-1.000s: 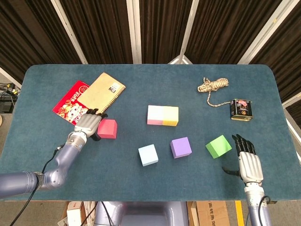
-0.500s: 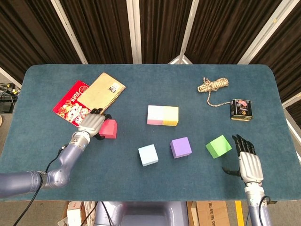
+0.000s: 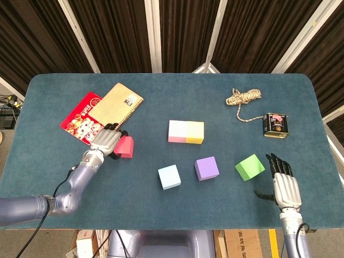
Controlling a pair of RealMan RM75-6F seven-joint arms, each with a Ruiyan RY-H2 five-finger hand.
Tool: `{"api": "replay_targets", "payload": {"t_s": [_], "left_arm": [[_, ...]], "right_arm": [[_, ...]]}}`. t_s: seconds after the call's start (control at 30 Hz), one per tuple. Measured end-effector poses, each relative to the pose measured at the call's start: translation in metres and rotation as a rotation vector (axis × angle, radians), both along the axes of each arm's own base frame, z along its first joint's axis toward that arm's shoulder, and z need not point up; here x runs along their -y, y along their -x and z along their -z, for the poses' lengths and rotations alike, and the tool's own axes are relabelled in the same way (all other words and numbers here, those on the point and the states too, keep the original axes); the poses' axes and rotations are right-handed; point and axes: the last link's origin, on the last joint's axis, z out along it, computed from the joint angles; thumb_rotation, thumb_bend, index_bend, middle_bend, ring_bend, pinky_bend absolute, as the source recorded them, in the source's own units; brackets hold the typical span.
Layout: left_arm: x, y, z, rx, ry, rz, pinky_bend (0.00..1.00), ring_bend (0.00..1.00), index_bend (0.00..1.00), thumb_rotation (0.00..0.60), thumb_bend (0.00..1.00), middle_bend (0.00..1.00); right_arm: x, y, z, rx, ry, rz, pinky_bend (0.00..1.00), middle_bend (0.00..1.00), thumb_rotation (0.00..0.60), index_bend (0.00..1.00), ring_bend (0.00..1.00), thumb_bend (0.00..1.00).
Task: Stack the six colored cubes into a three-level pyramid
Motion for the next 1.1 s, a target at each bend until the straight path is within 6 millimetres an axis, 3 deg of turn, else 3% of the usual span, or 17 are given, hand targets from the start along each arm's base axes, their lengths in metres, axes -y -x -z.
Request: {"api": "replay_targets", "payload": {"t_s": [0.3,0.8,1.1], "left_arm": [[0.0,0.0013,-0.0016,-0.009,0.009,-0.021,0.0,0.0,0.2,0.6,0.32,0.24],[-0.0019,0.0007,0.0013,-0.007,0.005,-0.014,0.0,0.0,0.29,0.6,0.34,0.34],[-0.0082,-0.0011,-0.0005,-0.003,-0.004,-0.005,0.0,0.0,0.29,0.6,0.36,0.33]], "right_arm": [[0.0001,0.0004,-0.0006,0.001,0.0,0.002,0.0,0.01,0.6,0.0,0.03,0.12],[0.0005,0.0013,-0.0002,0.008,-0.008,0.007,0.0,0.01,0.6,0.0,0.03,0.12],[0.0015,0.003,-0.0063,0.022,0.009,0.012,0.0,0.01,0.6,0.0,0.03,0.12]]}}
